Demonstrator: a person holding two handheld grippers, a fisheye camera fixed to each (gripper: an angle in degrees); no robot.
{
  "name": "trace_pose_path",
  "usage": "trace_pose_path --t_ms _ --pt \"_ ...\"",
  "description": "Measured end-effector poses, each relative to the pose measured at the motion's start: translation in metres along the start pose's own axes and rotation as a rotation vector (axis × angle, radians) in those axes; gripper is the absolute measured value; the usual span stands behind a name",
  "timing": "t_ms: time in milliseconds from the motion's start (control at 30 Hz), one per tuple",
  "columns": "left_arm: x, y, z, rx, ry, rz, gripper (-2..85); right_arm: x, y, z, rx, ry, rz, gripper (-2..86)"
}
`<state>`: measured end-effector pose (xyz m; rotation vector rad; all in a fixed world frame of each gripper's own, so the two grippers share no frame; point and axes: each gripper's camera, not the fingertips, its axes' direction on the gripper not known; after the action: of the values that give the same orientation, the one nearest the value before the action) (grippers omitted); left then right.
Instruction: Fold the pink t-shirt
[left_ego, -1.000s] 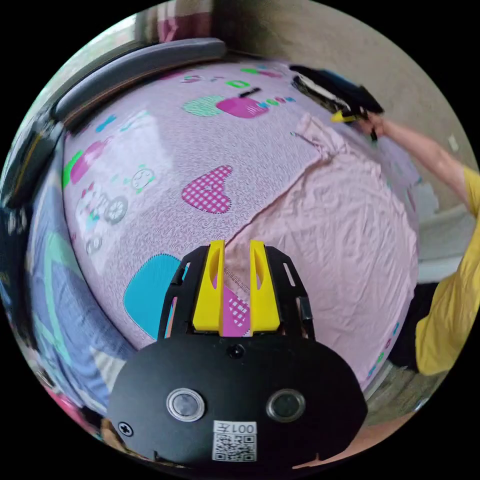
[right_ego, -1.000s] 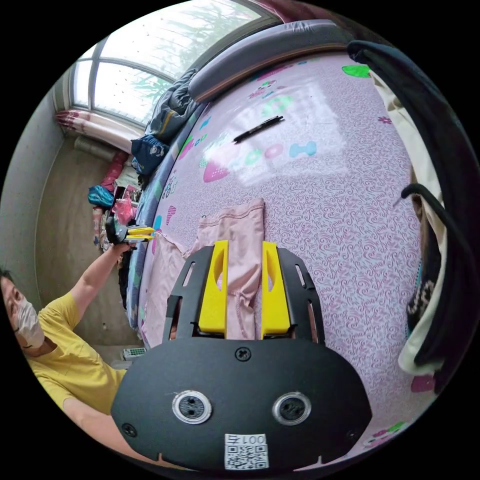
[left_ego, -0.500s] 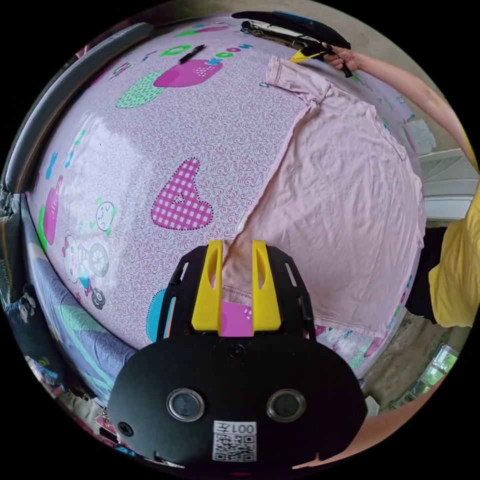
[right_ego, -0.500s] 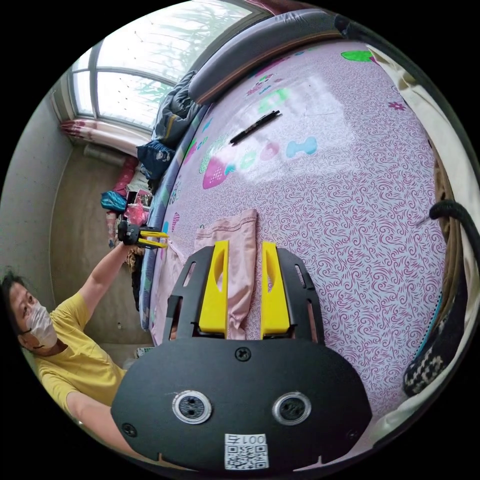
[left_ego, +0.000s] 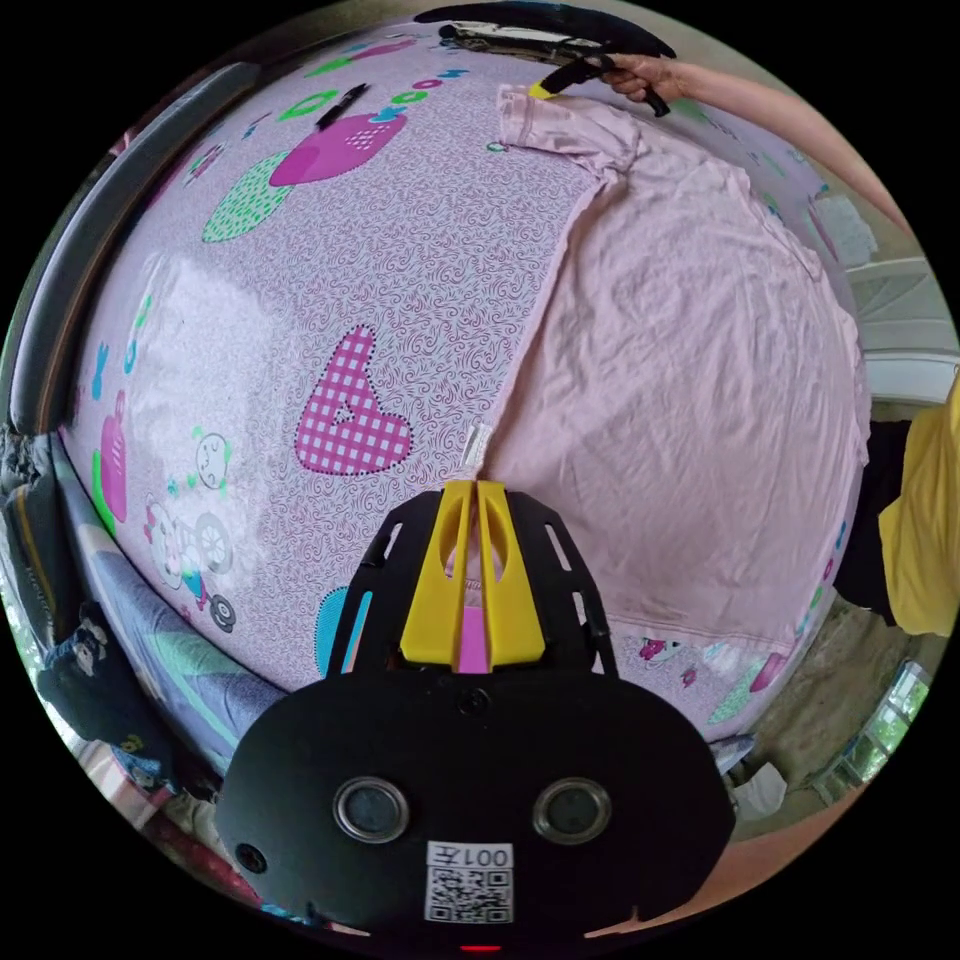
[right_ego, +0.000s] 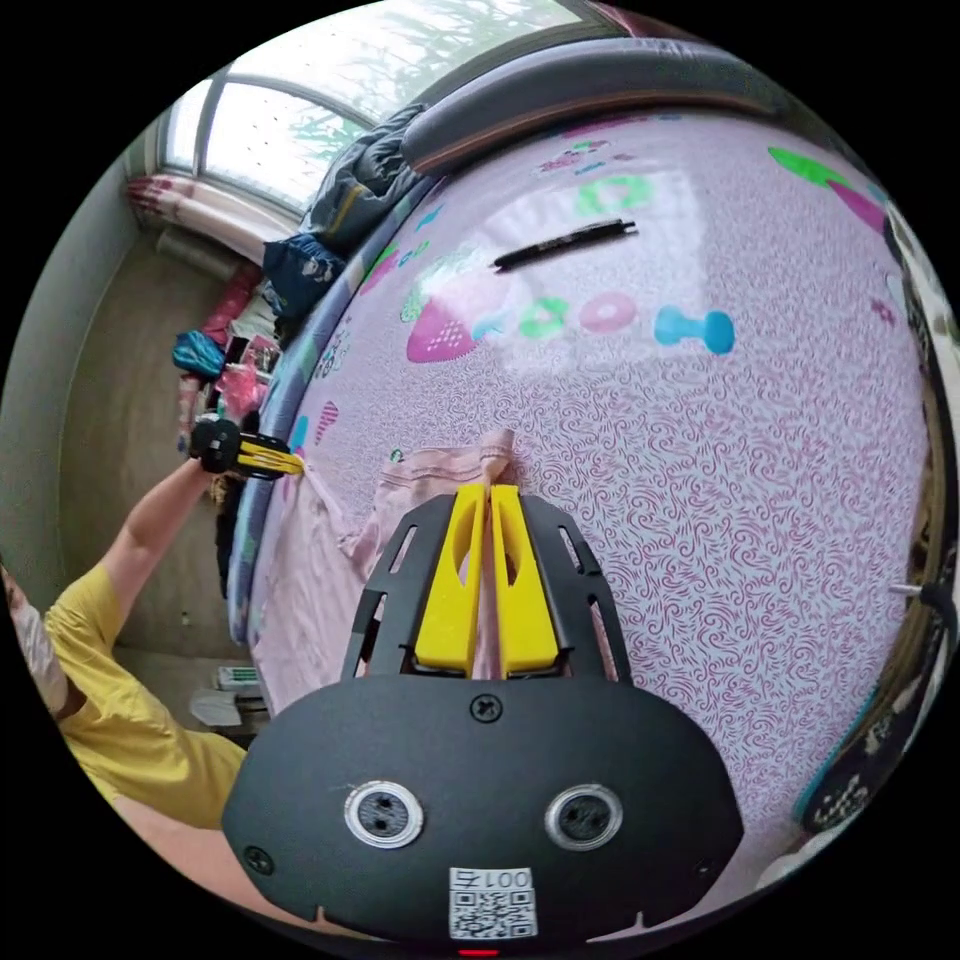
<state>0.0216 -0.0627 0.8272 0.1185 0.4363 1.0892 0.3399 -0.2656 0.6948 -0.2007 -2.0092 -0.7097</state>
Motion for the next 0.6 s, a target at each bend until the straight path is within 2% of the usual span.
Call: trace_pose_path --t_ms 300,467,600 --pt "0.037 0.018 -0.016 0.071 -0.127 -0.067 -1.6 -0.088 0.042 -0.066 0.169 -0.048 -0.192 0.3" --pt "0.078 0.039 -0.042 0.151 -0.22 -0.089 -1.6 -0.157 0.104 -0.1 0.232 -0.131 -0.348 0.3" --pt "0.125 0.067 -0.064 0.236 -0.268 -0.115 -1.7 -0.205 0.164 -0.11 0.202 -0.121 -0.467 0.3"
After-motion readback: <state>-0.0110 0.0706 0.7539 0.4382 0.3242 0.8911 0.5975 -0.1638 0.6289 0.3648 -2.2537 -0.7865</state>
